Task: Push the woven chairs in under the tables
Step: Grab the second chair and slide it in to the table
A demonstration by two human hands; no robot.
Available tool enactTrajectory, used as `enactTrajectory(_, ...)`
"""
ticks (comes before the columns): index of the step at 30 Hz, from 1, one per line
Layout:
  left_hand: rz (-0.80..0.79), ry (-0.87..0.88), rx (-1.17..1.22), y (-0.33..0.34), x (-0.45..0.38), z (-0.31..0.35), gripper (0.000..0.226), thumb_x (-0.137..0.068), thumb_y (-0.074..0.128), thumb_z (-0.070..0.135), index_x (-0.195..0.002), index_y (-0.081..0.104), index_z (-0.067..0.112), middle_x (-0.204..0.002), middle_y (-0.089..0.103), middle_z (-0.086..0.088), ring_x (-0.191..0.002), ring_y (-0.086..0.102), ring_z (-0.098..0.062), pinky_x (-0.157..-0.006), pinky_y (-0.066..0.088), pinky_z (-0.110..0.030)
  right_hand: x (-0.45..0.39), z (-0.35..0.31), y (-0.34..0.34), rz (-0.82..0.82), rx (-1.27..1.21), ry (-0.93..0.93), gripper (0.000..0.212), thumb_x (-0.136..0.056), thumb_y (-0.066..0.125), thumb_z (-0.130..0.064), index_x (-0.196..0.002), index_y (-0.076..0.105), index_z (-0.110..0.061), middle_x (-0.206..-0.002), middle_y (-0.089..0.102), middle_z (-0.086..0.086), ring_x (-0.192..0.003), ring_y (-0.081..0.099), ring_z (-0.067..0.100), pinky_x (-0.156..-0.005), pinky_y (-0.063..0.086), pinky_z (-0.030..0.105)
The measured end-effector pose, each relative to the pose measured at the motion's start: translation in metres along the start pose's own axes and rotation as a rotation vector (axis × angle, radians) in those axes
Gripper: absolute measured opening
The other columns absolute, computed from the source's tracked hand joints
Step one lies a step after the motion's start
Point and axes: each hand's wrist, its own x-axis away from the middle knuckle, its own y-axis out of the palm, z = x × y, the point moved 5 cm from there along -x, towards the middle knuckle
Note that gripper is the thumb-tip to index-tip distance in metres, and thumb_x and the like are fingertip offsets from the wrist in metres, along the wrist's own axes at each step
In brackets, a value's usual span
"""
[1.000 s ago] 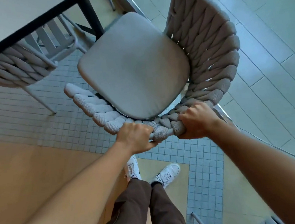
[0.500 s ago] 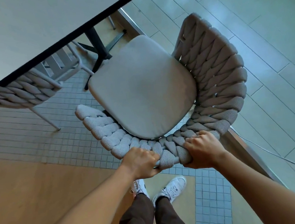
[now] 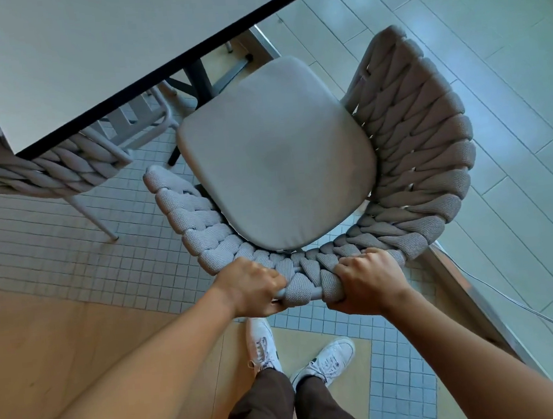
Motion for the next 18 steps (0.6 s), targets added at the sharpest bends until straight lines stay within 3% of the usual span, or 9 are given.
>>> enactTrajectory(3,0.023,-0.002,-0.027,0.002,0.004,-0.016,0.045,-0.084,0.049,0.064,-0.092,0.069,0.024,-0.086,0.074,0.006,-0.074,0.071,-0.019,-0.056,0.041,-0.026,-0.013,-0.007,-0.005,0.003,0.031,0.028,0.052,-0.068,0.043,-0.069,-0.068,0.066,-0.022,-0.067,0.068,-0.004,-0.056,0.063,0.024,-0.061,0.049,0.032)
enactTrajectory(7,-0.015,-0.092,0.003,0.007,0.007,-0.023,0.054,-0.086,0.040,0.068,-0.117,0.061,0.029,-0.106,0.072,0.006,-0.093,0.069,-0.021,-0.065,0.042,-0.031,-0.019,-0.013,-0.007,-0.024,0.065,-0.006,0.048,-0.071,0.051,-0.069,-0.072,0.066,-0.023,-0.070,0.068,-0.005,-0.057,0.063,0.023,-0.057,0.043,0.029)
enactTrajectory(12,0.045,-0.253,0.076,-0.001,-0.005,0.005,0.072,-0.081,0.050,0.066,-0.141,0.048,0.028,-0.125,0.066,0.006,-0.107,0.066,-0.019,-0.073,0.051,-0.034,-0.012,0.005,-0.012,-0.056,0.069,-0.163,0.045,-0.078,0.050,-0.064,-0.094,0.064,-0.024,-0.088,0.070,-0.006,-0.072,0.067,0.023,-0.058,0.040,0.029)
enactTrajectory(18,0.106,-0.499,0.228,-0.010,-0.062,0.068,0.070,-0.084,0.055,0.061,-0.139,0.045,0.020,-0.126,0.064,0.000,-0.111,0.061,-0.020,-0.082,0.052,-0.036,-0.001,0.092,-0.026,-0.075,0.140,-0.244,0.056,-0.078,0.045,-0.071,-0.109,0.062,-0.028,-0.100,0.070,-0.009,-0.088,0.069,0.020,-0.070,0.053,0.031)
